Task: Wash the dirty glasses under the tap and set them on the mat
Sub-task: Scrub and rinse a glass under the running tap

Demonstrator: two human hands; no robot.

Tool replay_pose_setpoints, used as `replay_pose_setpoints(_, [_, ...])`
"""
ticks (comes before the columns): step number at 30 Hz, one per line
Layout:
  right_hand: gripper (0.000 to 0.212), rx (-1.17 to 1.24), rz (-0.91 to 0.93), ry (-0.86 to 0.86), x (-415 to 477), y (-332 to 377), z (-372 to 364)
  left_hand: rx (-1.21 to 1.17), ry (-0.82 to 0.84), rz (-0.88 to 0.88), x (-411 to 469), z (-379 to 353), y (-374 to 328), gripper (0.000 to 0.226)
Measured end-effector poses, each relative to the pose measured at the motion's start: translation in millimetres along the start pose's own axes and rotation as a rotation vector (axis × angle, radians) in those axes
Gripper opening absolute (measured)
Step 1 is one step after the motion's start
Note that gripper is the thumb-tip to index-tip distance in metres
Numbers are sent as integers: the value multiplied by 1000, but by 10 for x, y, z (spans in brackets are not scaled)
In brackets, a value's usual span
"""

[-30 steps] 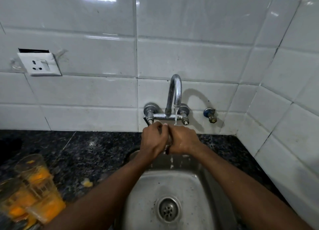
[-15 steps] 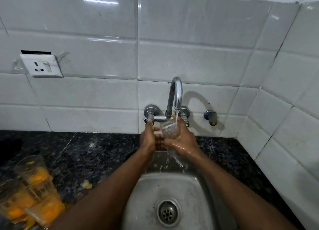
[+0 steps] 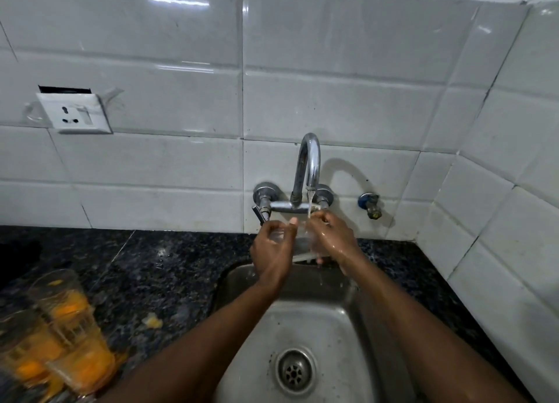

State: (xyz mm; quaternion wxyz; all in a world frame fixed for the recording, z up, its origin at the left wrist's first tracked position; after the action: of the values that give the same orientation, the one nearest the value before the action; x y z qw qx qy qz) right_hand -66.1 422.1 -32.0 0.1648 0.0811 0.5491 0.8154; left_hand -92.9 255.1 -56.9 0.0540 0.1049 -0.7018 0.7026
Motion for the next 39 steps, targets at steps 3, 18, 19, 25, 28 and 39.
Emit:
replay_pose_setpoints(3, [32, -47, -9, 106, -16, 82, -137, 14, 24, -183, 21, 42, -208, 10])
replay_pose_setpoints(18, [58, -932, 335, 392, -125, 348, -441, 67, 326, 444, 17, -131, 223, 29])
replay_pose_setpoints(19, [56, -913, 243, 429, -76, 271, -420, 124, 301, 228, 96, -135, 78, 26])
replay_pose_setpoints(25, [71, -832, 124, 397, -58, 138, -377, 466, 246, -237, 220, -125, -366, 28])
replay_pose_setpoints(28, [71, -1178, 460, 43, -197, 369, -495, 569, 149, 146, 320, -43, -53, 36])
replay_pose_setpoints(39, [69, -672, 150, 554, -56, 195, -457, 308, 284, -583, 71, -98, -633, 28])
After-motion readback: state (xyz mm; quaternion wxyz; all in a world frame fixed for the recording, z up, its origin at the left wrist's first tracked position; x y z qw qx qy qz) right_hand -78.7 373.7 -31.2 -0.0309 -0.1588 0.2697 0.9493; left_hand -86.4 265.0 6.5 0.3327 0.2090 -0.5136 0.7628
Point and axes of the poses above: each hand's wrist, its own x-axis towards the middle knuckle, its own z-axis out of the back of the hand, y = z × x, the point moved 10 cm from there along x, towards the middle knuckle, and after that the axes turned 3 degrees about -z, right-handed, at the moved point
